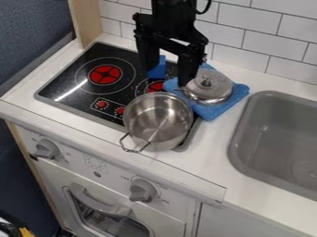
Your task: Move the pot and place to the left burner
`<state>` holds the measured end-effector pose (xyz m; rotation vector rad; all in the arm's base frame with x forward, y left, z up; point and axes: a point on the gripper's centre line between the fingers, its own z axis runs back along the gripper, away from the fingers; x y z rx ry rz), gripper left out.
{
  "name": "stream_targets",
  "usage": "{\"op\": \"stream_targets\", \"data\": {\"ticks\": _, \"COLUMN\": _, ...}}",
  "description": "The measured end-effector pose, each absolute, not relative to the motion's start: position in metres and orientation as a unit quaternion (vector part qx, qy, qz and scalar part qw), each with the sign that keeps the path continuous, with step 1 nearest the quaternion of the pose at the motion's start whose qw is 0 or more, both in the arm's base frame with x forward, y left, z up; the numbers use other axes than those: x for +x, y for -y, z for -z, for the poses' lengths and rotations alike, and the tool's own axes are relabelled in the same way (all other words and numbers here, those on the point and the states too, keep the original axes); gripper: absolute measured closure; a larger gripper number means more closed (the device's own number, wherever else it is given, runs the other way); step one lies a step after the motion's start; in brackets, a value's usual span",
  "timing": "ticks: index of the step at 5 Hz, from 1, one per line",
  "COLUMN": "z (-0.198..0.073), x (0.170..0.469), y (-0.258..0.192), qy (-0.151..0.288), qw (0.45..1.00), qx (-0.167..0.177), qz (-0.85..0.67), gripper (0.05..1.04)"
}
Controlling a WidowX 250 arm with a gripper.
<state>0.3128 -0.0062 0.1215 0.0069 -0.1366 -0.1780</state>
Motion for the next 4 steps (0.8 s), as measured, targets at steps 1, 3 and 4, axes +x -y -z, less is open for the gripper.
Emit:
{"op": "stream_targets", "data": {"ticks": 1, "z": -0.113, "x": 0.312, "y": 0.006, "qy": 0.054, "qw": 0.995, "qx": 0.002, "qz": 0.090, "gripper": 0.083}}
{"op": "stream_targets", "data": {"ticks": 3, "z": -0.099, "x": 0.304, "y": 0.012, "qy": 0.040, "qw": 0.996, "qx": 0.012, "qz": 0.074, "gripper": 0.083}}
{"op": "stream_targets", "data": {"ticks": 4, "z": -0.085, "x": 0.300, "y": 0.026, "qy": 0.048, "qw": 0.996, "qx": 0.010, "qz": 0.070, "gripper": 0.083}}
